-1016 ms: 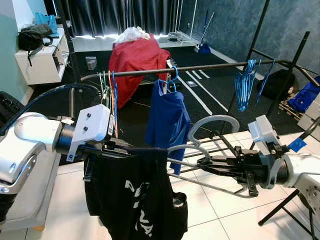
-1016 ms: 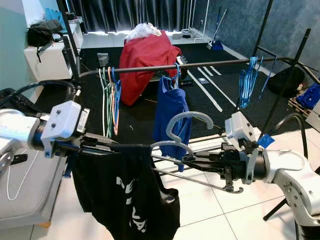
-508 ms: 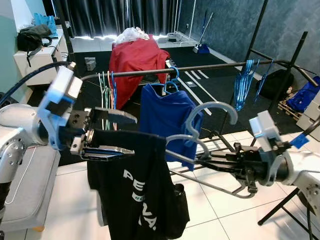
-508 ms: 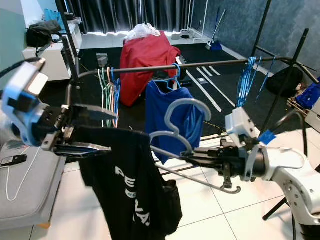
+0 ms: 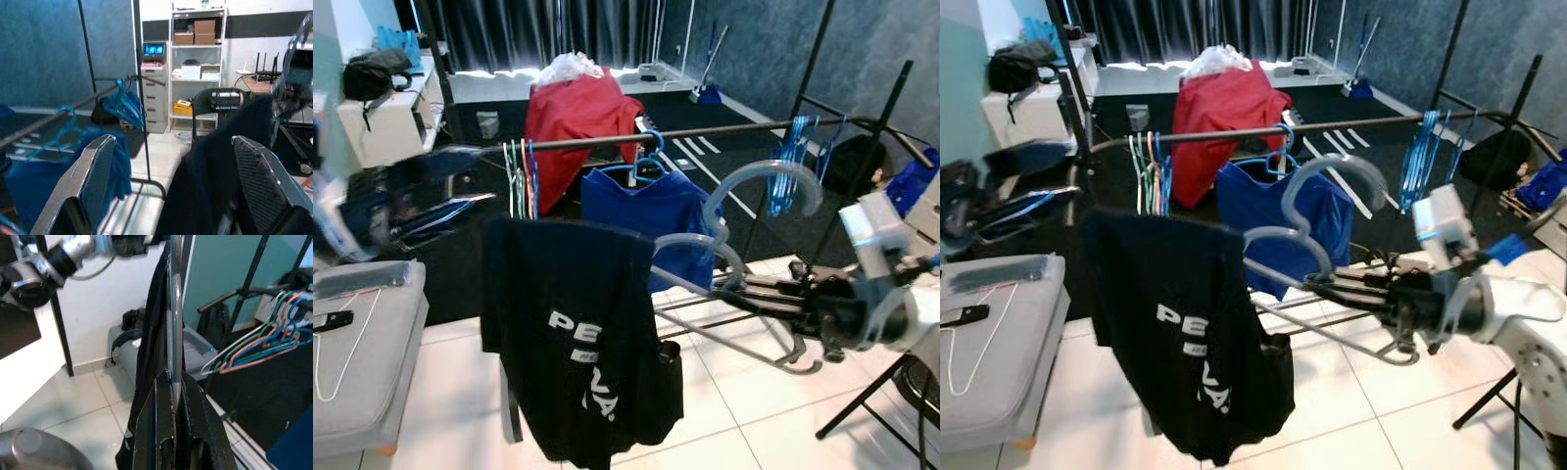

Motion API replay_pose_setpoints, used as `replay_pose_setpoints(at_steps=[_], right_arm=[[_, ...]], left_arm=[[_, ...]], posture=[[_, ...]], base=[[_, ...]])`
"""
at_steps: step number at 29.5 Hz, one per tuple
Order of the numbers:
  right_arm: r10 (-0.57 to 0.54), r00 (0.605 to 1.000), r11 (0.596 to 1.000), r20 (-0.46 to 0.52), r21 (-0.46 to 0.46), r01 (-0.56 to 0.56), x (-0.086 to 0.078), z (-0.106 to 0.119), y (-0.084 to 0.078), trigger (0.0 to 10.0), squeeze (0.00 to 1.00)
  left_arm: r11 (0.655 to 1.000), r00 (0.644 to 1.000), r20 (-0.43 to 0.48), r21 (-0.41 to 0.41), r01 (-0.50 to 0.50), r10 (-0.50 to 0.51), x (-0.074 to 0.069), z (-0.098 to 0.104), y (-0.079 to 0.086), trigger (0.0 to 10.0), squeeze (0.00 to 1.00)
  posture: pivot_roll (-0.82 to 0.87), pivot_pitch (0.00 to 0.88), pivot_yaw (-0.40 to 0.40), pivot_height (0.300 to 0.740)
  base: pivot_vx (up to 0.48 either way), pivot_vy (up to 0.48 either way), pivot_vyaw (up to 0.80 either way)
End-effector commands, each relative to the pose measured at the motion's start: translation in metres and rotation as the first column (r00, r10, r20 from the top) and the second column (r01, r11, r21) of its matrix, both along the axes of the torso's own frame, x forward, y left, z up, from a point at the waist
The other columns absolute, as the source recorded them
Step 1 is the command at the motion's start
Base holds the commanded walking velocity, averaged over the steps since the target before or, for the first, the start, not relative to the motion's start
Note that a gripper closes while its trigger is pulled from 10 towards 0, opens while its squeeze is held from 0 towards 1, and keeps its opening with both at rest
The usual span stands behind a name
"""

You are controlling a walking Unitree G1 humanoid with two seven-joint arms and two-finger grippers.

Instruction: Hang hanger

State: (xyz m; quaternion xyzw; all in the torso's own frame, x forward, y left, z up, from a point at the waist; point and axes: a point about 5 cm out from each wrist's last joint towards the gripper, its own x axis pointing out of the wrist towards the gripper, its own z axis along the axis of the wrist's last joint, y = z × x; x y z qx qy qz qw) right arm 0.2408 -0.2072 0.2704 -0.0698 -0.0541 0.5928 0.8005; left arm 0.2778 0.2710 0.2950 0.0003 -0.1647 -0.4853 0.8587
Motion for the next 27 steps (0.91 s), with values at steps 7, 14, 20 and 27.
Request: replay_pose_setpoints(at_steps=[7,14,20,27], right_arm=[[0.043,0.998,0.991,0.047,0.123,-0.048,-0.005,0.018,0.005,0.0,0.0],[0.043,0.999,0.988,0.033,0.146,-0.047,-0.003,0.017,0.007,0.0,0.0],[0.045,0.999,0.985,0.024,0.164,-0.048,-0.002,0.017,0.008,0.0,0.0],[0.036,0.999,0.985,0.029,0.169,-0.04,-0.001,0.019,0.008,0.0,0.0]], left_arm=[[0.996,0.991,-0.103,-0.024,0.088,-0.09,-0.012,-0.036,-0.007,10.0,0.0],[0.991,0.984,-0.116,-0.021,0.133,-0.134,-0.014,-0.045,-0.023,10.0,0.0],[0.988,0.981,-0.13,0.039,0.152,-0.146,-0.01,-0.058,-0.047,10.0,0.0],[0.992,0.996,-0.09,0.128,0.02,-0.009,0.006,-0.068,-0.065,0.0,0.0]], posture=[[-0.04,0.021,-0.021,0.74],[-0.04,0.021,-0.021,0.74],[-0.04,0.026,-0.022,0.74],[-0.05,0.022,-0.023,0.74]], base=[[0.0,0.0,0.0],[0.0,0.0,0.0],[0.0,0.0,0.0],[0.0,0.0,0.0]])
